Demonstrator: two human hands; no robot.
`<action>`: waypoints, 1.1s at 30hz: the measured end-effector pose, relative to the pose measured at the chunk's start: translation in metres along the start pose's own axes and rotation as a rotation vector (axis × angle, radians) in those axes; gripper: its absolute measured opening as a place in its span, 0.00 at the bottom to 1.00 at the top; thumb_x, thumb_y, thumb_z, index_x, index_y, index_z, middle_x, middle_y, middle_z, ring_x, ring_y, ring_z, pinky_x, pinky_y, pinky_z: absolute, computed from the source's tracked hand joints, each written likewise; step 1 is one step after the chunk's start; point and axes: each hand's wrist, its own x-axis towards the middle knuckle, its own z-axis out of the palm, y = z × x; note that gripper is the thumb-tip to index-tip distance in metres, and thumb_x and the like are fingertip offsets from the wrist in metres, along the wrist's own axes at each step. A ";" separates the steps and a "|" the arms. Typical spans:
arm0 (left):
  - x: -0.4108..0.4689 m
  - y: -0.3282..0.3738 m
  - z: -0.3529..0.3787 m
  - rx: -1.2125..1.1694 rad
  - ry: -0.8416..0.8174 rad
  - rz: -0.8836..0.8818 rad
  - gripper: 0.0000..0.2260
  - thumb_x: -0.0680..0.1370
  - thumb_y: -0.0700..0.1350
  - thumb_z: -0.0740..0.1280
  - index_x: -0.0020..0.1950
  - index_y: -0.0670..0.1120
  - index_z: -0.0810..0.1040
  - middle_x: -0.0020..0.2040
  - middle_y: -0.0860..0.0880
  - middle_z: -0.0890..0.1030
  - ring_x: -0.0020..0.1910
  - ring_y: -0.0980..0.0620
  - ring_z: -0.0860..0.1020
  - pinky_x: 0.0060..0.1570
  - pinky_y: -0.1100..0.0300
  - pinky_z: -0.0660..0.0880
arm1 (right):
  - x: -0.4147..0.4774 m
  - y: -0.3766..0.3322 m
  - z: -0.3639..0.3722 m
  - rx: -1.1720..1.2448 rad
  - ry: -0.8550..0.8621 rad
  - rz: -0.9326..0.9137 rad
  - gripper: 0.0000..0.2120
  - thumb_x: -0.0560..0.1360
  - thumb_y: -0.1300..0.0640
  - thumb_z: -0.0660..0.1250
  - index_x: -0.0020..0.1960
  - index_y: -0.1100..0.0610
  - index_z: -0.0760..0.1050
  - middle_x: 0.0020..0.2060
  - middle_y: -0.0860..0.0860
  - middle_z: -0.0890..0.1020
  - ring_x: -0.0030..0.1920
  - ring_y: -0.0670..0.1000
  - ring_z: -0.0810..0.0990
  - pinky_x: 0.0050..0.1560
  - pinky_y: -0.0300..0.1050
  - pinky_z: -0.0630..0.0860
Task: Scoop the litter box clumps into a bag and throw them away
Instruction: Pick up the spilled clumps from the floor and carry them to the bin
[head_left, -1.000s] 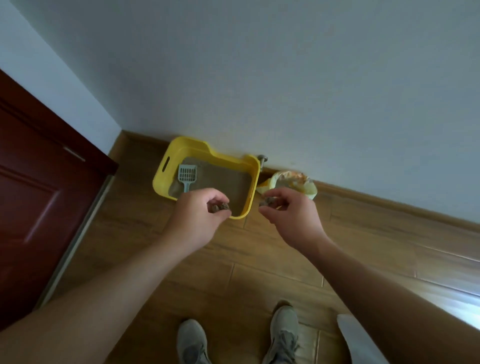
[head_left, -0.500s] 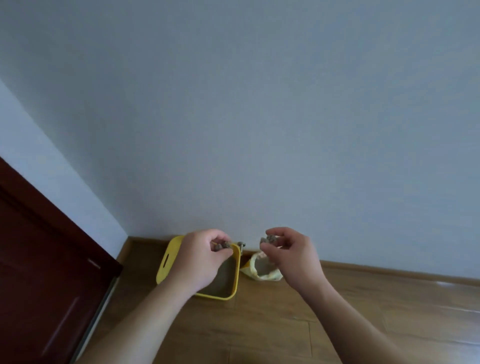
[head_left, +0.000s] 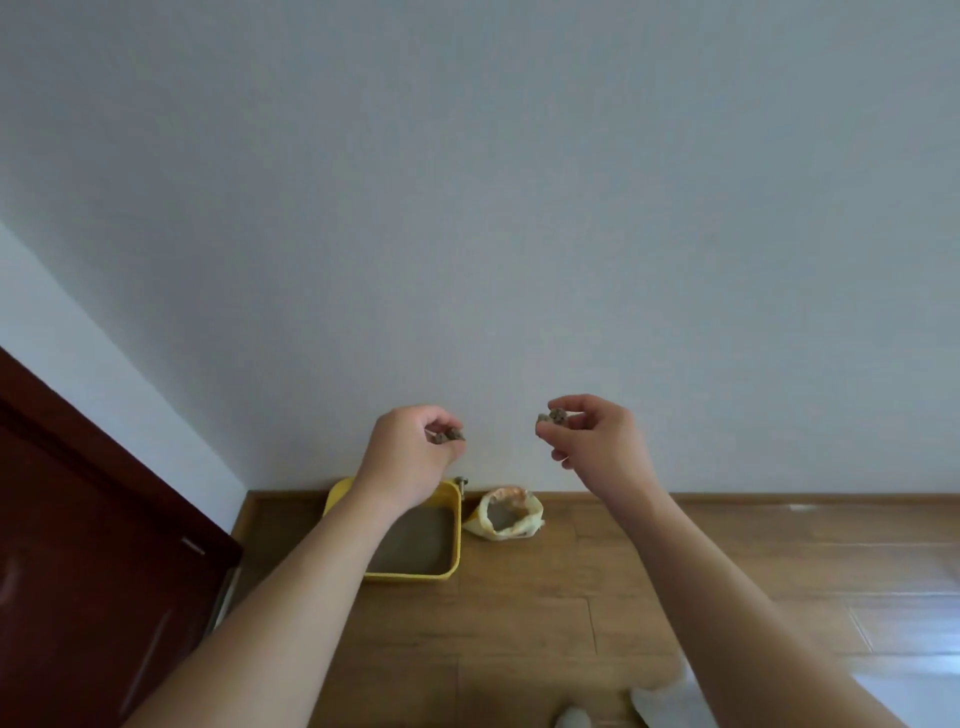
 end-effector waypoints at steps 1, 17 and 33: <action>-0.001 0.004 -0.001 0.002 -0.007 0.007 0.08 0.75 0.44 0.73 0.54 0.49 0.83 0.48 0.53 0.82 0.45 0.58 0.78 0.39 0.73 0.70 | -0.003 -0.002 -0.004 0.012 0.014 0.005 0.12 0.73 0.58 0.75 0.56 0.54 0.80 0.38 0.49 0.85 0.32 0.46 0.82 0.34 0.38 0.77; 0.018 0.123 0.084 -0.117 -0.024 0.090 0.06 0.75 0.44 0.72 0.51 0.50 0.82 0.45 0.55 0.82 0.45 0.56 0.81 0.48 0.57 0.82 | -0.004 0.012 -0.151 0.145 0.058 0.044 0.11 0.72 0.59 0.75 0.54 0.54 0.81 0.37 0.50 0.83 0.33 0.47 0.81 0.36 0.41 0.78; 0.109 0.225 0.178 -0.178 -0.271 0.236 0.05 0.74 0.40 0.73 0.46 0.49 0.81 0.40 0.52 0.83 0.39 0.54 0.81 0.41 0.60 0.80 | 0.043 0.019 -0.278 0.241 0.354 0.113 0.10 0.72 0.60 0.75 0.52 0.55 0.80 0.37 0.51 0.84 0.32 0.49 0.80 0.36 0.42 0.77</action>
